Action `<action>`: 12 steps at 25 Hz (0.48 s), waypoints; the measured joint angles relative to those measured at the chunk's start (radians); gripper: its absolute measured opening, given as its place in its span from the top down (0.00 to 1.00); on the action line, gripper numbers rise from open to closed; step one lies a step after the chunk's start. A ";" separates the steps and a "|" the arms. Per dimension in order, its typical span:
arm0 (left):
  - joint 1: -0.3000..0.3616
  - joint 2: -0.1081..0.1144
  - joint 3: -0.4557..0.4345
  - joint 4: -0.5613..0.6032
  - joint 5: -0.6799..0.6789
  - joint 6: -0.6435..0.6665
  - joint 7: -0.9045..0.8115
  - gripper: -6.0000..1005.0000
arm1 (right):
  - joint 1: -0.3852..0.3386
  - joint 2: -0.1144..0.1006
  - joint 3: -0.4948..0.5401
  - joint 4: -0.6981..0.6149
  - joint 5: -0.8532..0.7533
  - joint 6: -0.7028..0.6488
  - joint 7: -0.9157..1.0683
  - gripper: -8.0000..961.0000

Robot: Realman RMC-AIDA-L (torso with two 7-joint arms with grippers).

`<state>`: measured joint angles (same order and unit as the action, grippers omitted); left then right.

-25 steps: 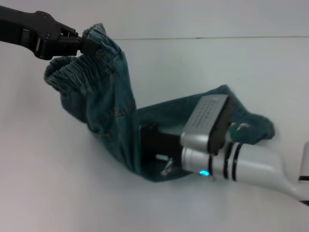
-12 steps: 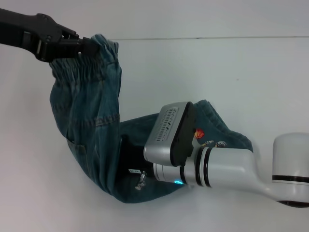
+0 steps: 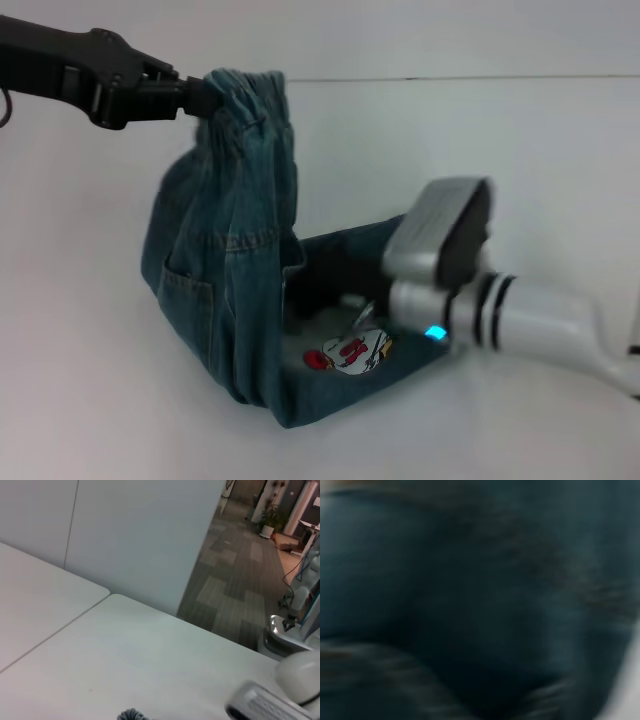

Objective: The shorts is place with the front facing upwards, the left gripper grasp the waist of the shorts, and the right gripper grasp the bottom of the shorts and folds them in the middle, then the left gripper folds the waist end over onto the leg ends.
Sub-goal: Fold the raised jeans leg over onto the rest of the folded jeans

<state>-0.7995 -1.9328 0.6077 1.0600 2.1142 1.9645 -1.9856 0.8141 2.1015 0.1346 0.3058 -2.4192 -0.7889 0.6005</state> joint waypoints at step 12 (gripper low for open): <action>0.001 -0.125 0.049 -0.018 0.000 -0.129 0.061 0.93 | -0.039 -0.019 0.348 -0.336 0.012 -0.214 0.142 0.97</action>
<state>-0.7981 -2.0579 0.6562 1.0425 2.1137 1.8355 -1.9243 0.7756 2.0826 0.4821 -0.0306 -2.4073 -1.0026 0.7420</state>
